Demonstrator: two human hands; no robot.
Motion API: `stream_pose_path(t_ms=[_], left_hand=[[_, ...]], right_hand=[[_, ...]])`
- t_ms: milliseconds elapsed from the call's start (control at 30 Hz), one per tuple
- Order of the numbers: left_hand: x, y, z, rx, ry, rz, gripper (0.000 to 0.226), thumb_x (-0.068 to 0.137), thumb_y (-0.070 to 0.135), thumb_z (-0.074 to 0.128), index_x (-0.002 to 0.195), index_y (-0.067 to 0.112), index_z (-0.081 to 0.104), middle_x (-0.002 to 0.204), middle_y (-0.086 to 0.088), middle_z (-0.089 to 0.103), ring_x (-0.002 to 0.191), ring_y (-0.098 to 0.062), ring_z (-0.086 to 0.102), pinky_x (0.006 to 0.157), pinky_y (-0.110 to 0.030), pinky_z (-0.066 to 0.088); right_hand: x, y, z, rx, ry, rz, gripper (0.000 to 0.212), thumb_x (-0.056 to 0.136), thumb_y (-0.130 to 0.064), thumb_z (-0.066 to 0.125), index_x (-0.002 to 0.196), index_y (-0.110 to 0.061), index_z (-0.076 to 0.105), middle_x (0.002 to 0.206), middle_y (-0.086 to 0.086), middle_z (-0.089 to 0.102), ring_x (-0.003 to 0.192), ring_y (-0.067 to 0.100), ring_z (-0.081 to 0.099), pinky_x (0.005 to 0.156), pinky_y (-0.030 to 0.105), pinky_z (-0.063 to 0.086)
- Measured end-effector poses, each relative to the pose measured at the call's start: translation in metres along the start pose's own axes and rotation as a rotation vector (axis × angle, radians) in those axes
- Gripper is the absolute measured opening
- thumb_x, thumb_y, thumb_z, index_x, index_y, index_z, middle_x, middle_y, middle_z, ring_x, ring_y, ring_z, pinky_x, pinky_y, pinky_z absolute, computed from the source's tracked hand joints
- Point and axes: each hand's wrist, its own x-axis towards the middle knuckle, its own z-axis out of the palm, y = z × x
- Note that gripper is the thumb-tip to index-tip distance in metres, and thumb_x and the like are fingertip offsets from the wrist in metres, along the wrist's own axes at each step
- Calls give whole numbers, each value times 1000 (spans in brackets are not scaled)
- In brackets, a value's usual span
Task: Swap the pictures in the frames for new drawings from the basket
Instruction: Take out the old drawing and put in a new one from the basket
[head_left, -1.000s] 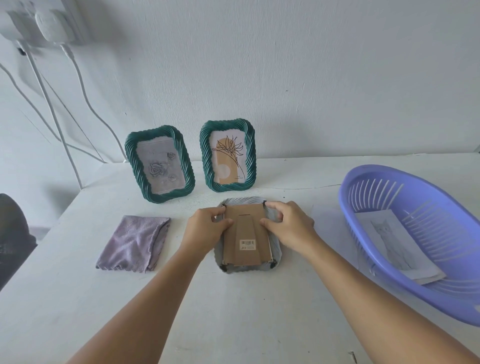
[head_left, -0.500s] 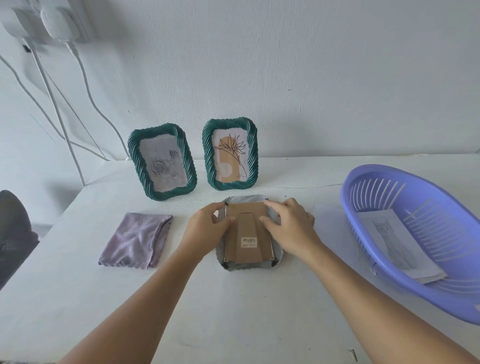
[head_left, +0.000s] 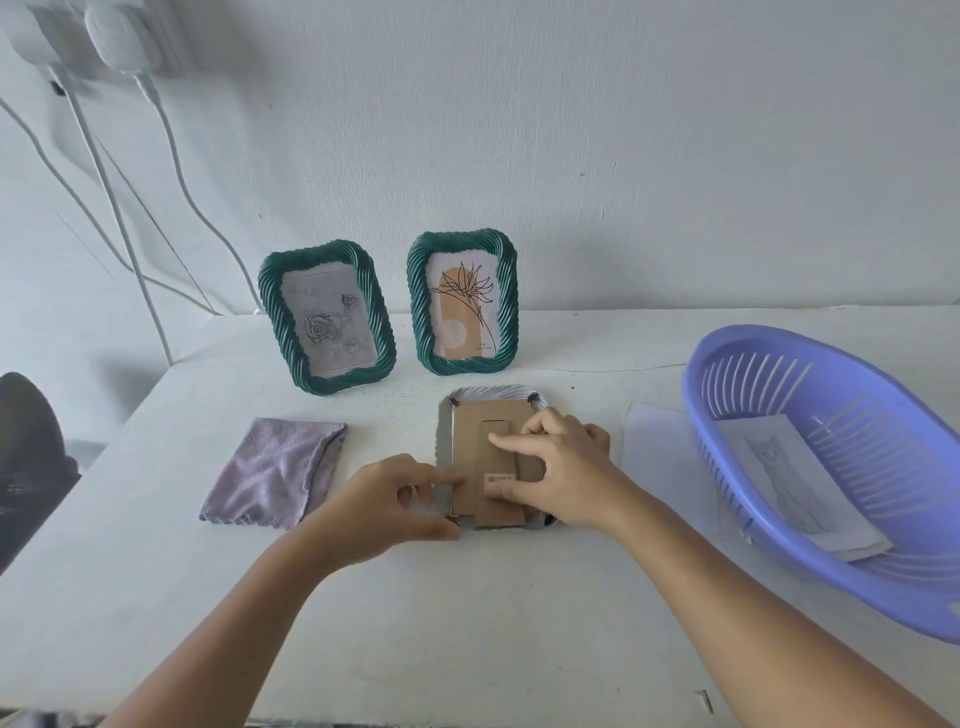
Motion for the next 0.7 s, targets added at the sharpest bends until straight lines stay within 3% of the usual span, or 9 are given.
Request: stream_pose_path(t_ms=[133, 267, 567, 700], left_hand=[[0, -3, 1, -10, 3, 24, 51, 64, 59, 88, 112, 58, 70, 86, 13, 55, 72, -2, 48, 69, -17, 40], [2, 0, 1, 11, 26, 36, 42, 70, 45, 90, 109, 51, 73, 85, 9, 57, 70, -3, 47, 67, -15, 39], [2, 0, 4, 128, 63, 72, 43, 71, 52, 87, 111, 48, 73, 90, 12, 58, 75, -1, 50, 67, -15, 40], [-2, -5, 14, 193, 132, 137, 33, 80, 55, 78, 110, 45, 71, 86, 13, 55, 75, -7, 53, 70, -25, 47]], right_hand=[[-1, 0, 1, 31, 0, 11, 65, 75, -77, 66, 135, -52, 57, 113, -18, 39, 116, -1, 34, 103, 29, 13], [0, 0, 0, 35, -8, 14, 66, 75, -77, 66, 135, -52, 56, 114, -18, 39, 115, -1, 34, 108, 34, 15], [2, 1, 1, 53, -3, 17, 66, 72, -79, 66, 132, -53, 58, 112, -19, 40, 114, 0, 35, 106, 34, 17], [2, 0, 0, 47, -3, 18, 65, 73, -77, 67, 132, -53, 59, 112, -18, 41, 116, 1, 36, 106, 34, 17]])
